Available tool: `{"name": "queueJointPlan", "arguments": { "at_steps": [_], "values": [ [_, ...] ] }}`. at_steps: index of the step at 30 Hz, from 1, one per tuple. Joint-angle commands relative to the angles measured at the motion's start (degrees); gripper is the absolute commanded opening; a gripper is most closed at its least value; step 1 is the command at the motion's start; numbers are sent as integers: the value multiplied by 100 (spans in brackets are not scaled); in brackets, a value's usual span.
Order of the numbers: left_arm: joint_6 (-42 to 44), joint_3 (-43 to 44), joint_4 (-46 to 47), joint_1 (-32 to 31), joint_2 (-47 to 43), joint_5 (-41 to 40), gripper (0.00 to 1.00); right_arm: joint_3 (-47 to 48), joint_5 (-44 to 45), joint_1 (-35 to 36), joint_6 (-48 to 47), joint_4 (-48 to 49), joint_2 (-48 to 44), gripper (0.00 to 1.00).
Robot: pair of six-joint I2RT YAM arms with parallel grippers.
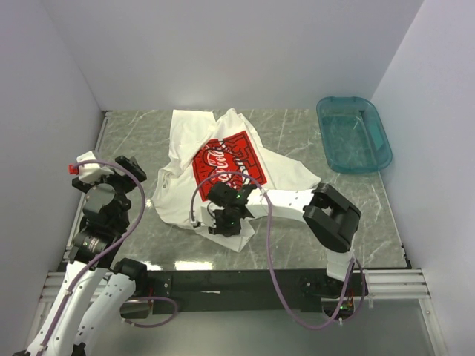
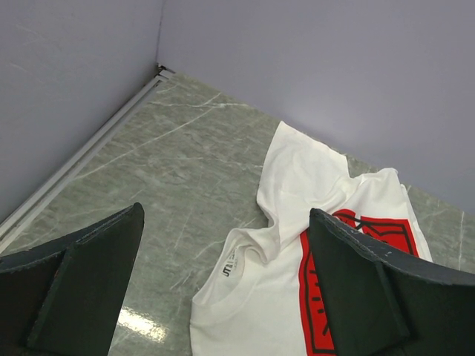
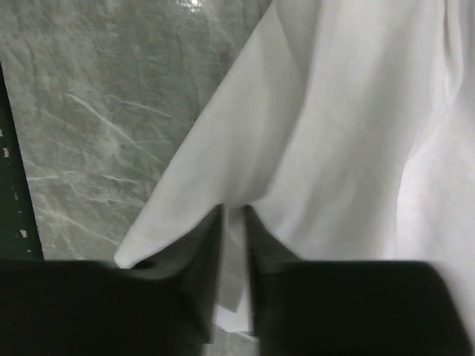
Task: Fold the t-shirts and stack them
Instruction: Flatten the tshirt out
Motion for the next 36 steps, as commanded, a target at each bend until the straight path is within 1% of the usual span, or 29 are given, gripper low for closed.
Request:
{"name": "queueJointPlan", "arguments": {
  "at_steps": [1,3,8,10,11,13,15,18,19,21,22,26,28,29,30,31,32,33,34,35,36],
  "values": [
    [29,-6,142,10,-49,129,99,376,-318,48,85,-109,86,18],
    [38,-14,134,10,-49,147,99,429,-310,100,102,-154,173,0],
    [38,-14,125,10,-58,147,99,464,-388,136,32,-268,60,0],
    [29,-14,143,10,-76,164,100,385,-572,153,-64,-286,-229,0],
    [38,-14,143,10,-76,173,99,359,-878,127,-117,-329,-335,0],
    [38,-23,151,9,-85,182,100,332,-1178,179,-292,-531,-615,0],
    [38,-14,160,10,-85,173,99,359,-1460,415,-476,-690,-757,0],
    [38,-41,169,10,-137,129,100,455,-1557,794,-635,-866,-907,0],
    [38,-49,195,10,-155,59,99,534,-1706,1073,-679,-927,-890,0],
    [12,-58,187,10,-225,-20,100,885,-1882,1339,-697,-1024,-741,0],
    [12,-58,160,10,-260,-142,100,1043,-2005,1618,-697,-1120,-671,0],
    [-6,-128,204,18,-480,-362,99,1990,-2199,2033,-627,-1182,-197,0],
    [-15,-172,204,10,-577,-398,99,2291,-2252,2052,-434,-1235,-12,0],
    [-24,-173,222,10,-594,-424,99,2510,-2113,1991,-408,-1314,68,6],
    [-24,-173,213,10,-594,-425,99,2564,-2007,1938,-486,-1506,182,15],
    [-24,-173,213,10,-586,-407,99,2565,-1936,1833,-521,-1577,174,29],
    [-41,-164,196,18,-577,-407,99,2417,-1883,1562,-530,-1595,122,34],
    [-41,-146,195,10,-533,-355,99,2285,-1883,1359,-504,-1517,-140,39],
    [-59,-155,195,10,-507,-311,100,2144,-1865,1149,-461,-1447,-290,49],
    [-76,-146,221,10,-437,-258,99,1847,-1778,946,-347,-1359,-501,52],
    [-76,-146,230,10,-401,-66,99,1688,-1734,422,-259,-1123,-877,54]
  ]
}}
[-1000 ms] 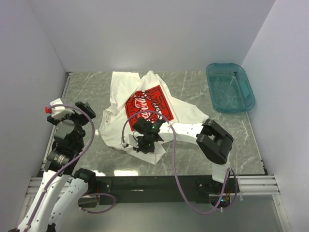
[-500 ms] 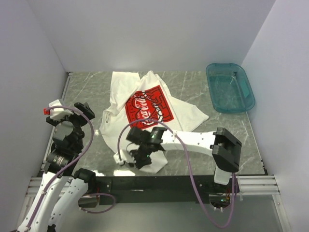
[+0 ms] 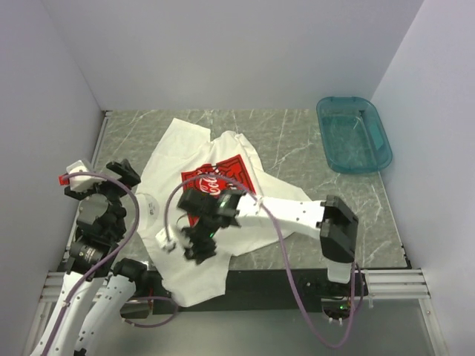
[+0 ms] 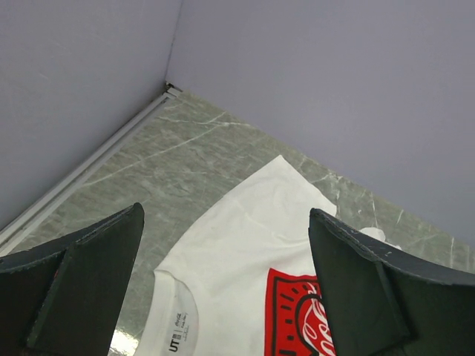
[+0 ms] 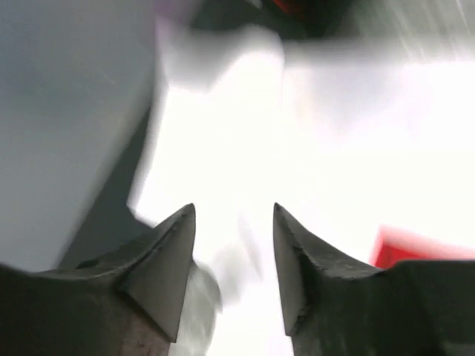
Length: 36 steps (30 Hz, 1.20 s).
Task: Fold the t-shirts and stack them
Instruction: Flatten the tshirt out
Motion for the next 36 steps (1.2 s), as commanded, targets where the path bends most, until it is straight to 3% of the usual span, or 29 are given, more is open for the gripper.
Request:
{"name": "queueJointPlan", "arguments": {
  "at_steps": [1,5,6,8,9,12,13,14,17,22,28,32,36],
  "values": [
    [-59,-11,222,10,176,315,99,-514,270,-1215,316,220,-998,57],
    [-278,51,362,36,676,1123,100,-1374,806,-2673,1560,1335,-1649,68],
    [-340,112,441,62,1025,1308,99,-1516,1303,-2920,1870,1895,-1702,70],
    [-603,235,520,342,1718,2098,100,-1632,1527,-3720,2589,2181,-1555,72],
    [-708,418,608,526,1993,2971,99,-1597,1720,-4209,2846,2243,-1432,71],
    [-1349,823,906,1545,3258,4434,95,-1211,1634,-4810,3489,2086,-712,68],
    [-1777,911,1229,2017,3601,5344,94,-975,1451,-5116,3586,2059,-484,65],
    [-1964,999,1372,2187,4274,5718,90,-799,1406,-5224,3744,2015,-107,65],
    [-2274,1369,1741,2400,5218,6458,84,237,1352,-5444,3868,1568,598,63],
    [-1556,1396,1261,2409,5126,6224,84,1993,1396,-5497,4402,961,2127,62],
    [-614,808,416,2400,3694,4783,90,3534,1370,-5489,5265,371,3403,58],
    [-516,351,459,2356,2780,4510,92,3580,1677,-5453,5450,433,3526,57],
    [-437,358,380,2190,2541,4254,93,3571,1880,-5453,5398,380,3597,57]
  ]
}}
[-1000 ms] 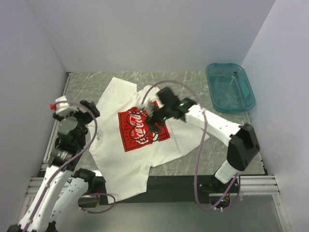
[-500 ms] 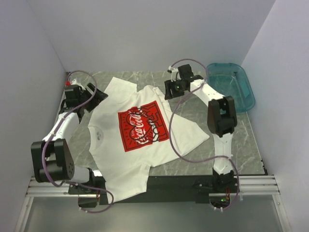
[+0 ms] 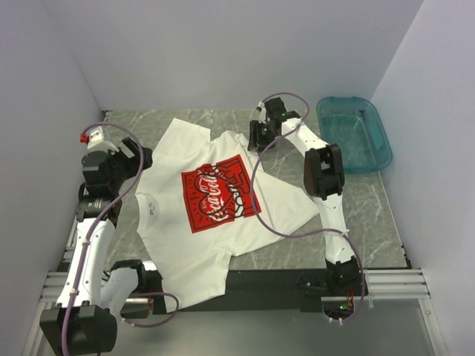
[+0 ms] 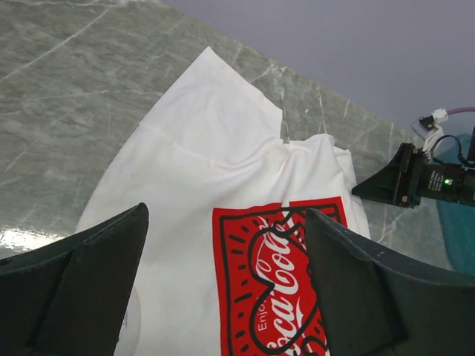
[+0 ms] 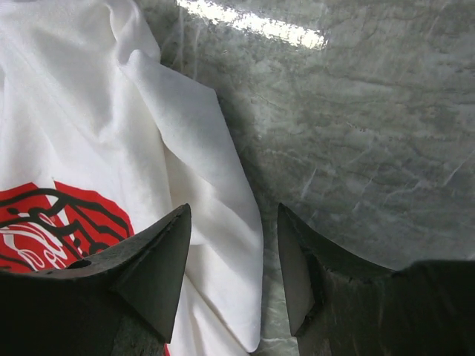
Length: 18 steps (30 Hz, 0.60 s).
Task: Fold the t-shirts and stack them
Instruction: Flatten the tshirt out
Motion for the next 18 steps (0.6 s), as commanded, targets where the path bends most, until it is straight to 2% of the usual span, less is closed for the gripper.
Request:
{"name": "queueJointPlan", "arguments": {
  "at_steps": [1,4,11,14,15,18],
  "values": [
    [302,-46,-151,-141,-36,-384,93,207,160,57,121,-109,8,57],
    [320,-20,-160,-141,-10,-340,93,128,-51,83,42,-136,61,51],
    [311,-46,-142,-176,-98,-340,92,-13,115,197,-11,-127,34,48],
    [302,-46,-151,-194,-115,-366,92,31,98,197,-55,-188,43,33],
    [293,-37,-151,-185,-124,-358,92,31,63,197,-63,-189,34,20],
    [311,-37,-160,-194,-115,-375,92,49,45,189,-116,-180,-44,0]
  ]
}}
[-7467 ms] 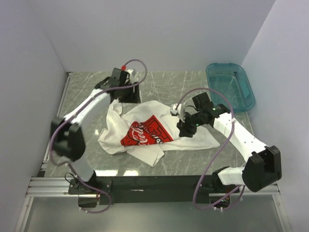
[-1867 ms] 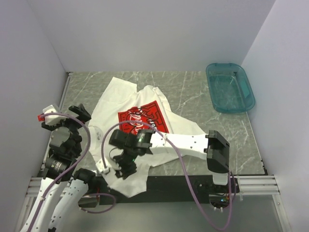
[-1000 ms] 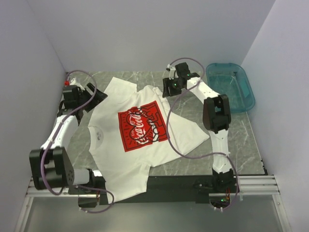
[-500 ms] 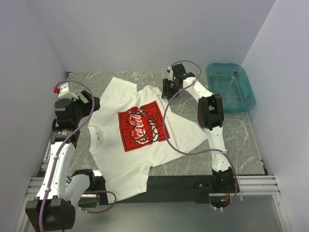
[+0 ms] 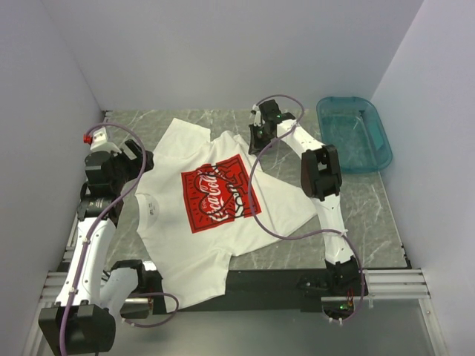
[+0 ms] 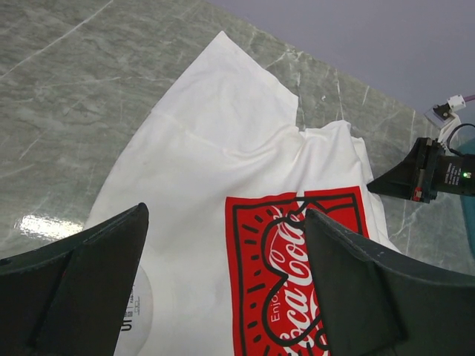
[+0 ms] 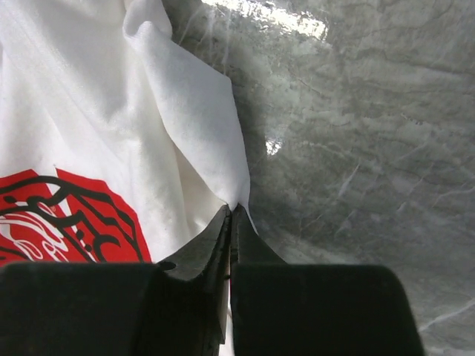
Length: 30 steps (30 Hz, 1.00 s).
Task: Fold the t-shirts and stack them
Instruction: Flatten the tshirt out
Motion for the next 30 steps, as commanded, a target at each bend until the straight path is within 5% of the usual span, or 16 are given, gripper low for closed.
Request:
{"name": "queueJointPlan", "arguments": {
  "at_steps": [1,5,10,17,20,22,30],
  "values": [
    [97,-46,107,-17,-124,-85,92,62,-1,22,-116,-47,-175,0],
    [105,-37,116,-25,-142,-93,92,-139,61,22,-257,216,-858,0],
    [105,-37,124,-17,-151,-67,92,-1597,419,487,-782,1112,-2327,0],
    [114,-28,116,-17,-221,-58,92,-2847,1088,2349,-1741,1177,-2972,0],
    [132,-28,124,-25,-265,-85,92,-2724,1317,3001,-2102,877,-2577,19],
    [141,-37,107,-25,-309,-120,92,-2575,1186,3020,-2234,718,-2506,34],
    [123,-37,151,-34,-388,-67,92,-2031,326,1887,-2253,534,-2831,44]
  ]
}}
